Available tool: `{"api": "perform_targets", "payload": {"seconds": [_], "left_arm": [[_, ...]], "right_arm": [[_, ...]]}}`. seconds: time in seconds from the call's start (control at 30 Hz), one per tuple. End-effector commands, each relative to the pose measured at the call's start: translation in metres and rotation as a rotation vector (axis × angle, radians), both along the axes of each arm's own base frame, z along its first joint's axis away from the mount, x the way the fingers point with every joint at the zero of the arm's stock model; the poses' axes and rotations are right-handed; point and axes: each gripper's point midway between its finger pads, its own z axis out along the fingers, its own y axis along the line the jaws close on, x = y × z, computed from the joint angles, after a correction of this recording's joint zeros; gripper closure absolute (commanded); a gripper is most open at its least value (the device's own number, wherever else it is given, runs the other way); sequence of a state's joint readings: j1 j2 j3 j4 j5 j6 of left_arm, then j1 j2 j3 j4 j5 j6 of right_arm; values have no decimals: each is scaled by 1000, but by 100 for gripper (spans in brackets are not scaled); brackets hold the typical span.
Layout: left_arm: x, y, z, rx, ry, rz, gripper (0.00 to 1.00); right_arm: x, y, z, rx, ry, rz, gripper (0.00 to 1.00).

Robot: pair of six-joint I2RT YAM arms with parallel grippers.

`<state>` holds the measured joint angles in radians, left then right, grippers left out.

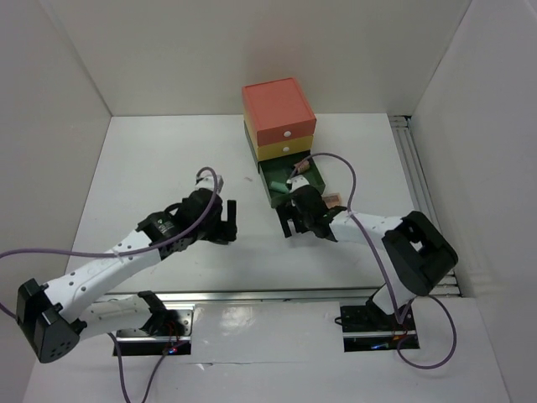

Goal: Organize the makeup

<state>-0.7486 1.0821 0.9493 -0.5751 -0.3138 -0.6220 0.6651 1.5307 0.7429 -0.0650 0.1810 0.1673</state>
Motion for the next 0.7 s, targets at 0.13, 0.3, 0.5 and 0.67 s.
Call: {"api": "perform_targets", "payload": {"seconds": [0.13, 0.3, 0.5, 0.67], "left_arm": [[-30, 35, -36, -5, 127, 186, 0], [-32, 39, -32, -12, 120, 202, 0], [-34, 43, -37, 14, 134, 209, 0], [-28, 36, -49, 37, 154, 195, 0]], "right_arm": [[59, 40, 19, 88, -184, -37, 0], [71, 46, 11, 108, -197, -76, 8], [63, 48, 18, 112, -190, -81, 63], [32, 72, 55, 97, -217, 49, 63]]}}
